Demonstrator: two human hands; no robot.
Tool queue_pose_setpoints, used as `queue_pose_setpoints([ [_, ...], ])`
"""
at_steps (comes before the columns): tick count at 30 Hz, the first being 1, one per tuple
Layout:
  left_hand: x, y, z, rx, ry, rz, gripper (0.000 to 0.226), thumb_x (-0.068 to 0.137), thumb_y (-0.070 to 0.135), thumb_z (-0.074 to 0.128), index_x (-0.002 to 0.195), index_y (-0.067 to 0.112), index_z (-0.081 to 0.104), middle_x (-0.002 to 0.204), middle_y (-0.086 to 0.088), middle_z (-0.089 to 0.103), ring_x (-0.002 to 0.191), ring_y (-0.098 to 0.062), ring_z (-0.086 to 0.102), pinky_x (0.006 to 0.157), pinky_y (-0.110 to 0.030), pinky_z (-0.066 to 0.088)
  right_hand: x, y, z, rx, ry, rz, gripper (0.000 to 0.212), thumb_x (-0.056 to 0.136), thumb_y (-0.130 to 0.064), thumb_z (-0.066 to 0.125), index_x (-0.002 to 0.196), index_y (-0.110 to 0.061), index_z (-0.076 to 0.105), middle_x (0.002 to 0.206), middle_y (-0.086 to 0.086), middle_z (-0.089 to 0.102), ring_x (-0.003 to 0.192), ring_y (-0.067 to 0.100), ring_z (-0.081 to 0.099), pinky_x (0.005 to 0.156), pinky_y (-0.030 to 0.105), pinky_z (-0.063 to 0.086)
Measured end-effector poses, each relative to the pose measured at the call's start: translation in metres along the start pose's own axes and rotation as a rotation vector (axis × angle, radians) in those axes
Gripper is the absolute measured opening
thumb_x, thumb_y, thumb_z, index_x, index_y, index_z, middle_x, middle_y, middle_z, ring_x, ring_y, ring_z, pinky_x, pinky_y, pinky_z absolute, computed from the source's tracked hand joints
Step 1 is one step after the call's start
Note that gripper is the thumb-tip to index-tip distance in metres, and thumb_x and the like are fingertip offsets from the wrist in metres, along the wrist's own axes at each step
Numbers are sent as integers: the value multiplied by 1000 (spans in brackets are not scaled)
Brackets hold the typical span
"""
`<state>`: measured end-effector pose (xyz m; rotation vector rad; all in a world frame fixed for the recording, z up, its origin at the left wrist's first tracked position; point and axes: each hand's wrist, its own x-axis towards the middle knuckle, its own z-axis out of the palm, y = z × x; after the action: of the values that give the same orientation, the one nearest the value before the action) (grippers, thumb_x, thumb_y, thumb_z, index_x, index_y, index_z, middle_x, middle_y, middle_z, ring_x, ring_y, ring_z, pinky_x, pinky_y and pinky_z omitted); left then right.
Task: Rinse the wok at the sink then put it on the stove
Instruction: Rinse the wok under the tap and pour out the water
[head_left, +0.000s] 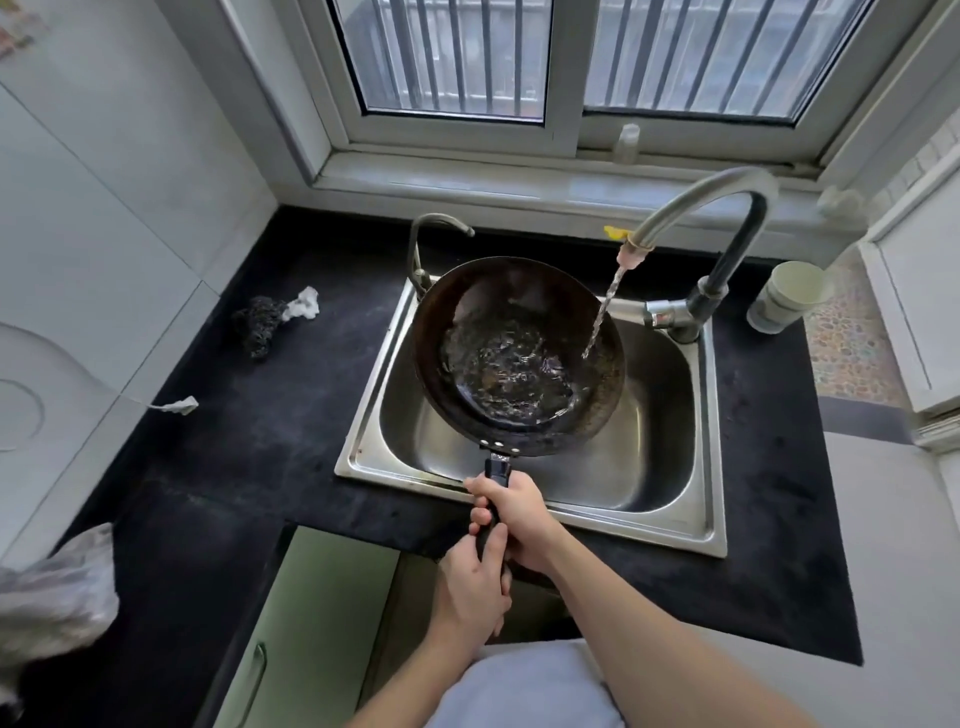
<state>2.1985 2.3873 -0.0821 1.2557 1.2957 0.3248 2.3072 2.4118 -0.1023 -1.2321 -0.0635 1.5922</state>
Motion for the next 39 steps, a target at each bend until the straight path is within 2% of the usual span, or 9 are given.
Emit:
queue_pose_setpoints([
  [12,13,2,11,49,64,55,39,98,35,47,65,14,50,48,-3,49,36,-19,42,38,-29,33,6,-17,-6,-53,-69,-51,23,95,-3,60,76,-11,49,59,-1,44,42,9,44,49,28,50],
  [15,10,0,7,70,50,82,38,98,34,47,65,16,50,47,-1,50,35,-17,44,39,-30,35,2,-13,-3,-27,-62,-49,30,96,-4,60,70,-12,48,58,-1,43,43,9,44,49,27,49],
  [20,2,-5,-8,96,-27,87,37,99,34,46,67,17,53,46,2,51,36,-13,46,40,-30,37,-8,0,5,16,12,-48,28,97,-4,59,73,-12,48,57,-1,45,43,9,44,49,27,47],
  [25,-13,-10,-22,31,-128,2,38,99,35,43,72,12,55,50,-1,51,36,-12,43,38,-25,34,-24,15,14,-13,103,-31,34,97,-6,60,66,-11,47,55,3,44,42,12,45,50,29,47],
  [30,-25,-15,-29,-91,-241,-122,40,99,37,44,78,5,54,51,-2,50,35,-13,41,36,-23,33,-33,33,16,19,251,-36,24,94,-2,62,81,-9,44,56,3,47,41,12,47,47,31,49],
  [34,-32,-17,-34,-172,-328,-221,39,99,39,44,83,5,54,51,-2,49,36,-13,38,35,-21,30,-41,44,16,-19,322,-38,32,94,-1,60,67,-7,46,50,3,47,39,13,47,47,30,50],
  [39,-37,-17,-35,-304,-400,-316,41,97,47,43,87,9,51,50,-1,44,33,-10,32,34,-15,22,-46,50,16,-84,421,-85,24,92,-2,64,75,-5,48,48,4,51,42,17,52,50,34,53],
])
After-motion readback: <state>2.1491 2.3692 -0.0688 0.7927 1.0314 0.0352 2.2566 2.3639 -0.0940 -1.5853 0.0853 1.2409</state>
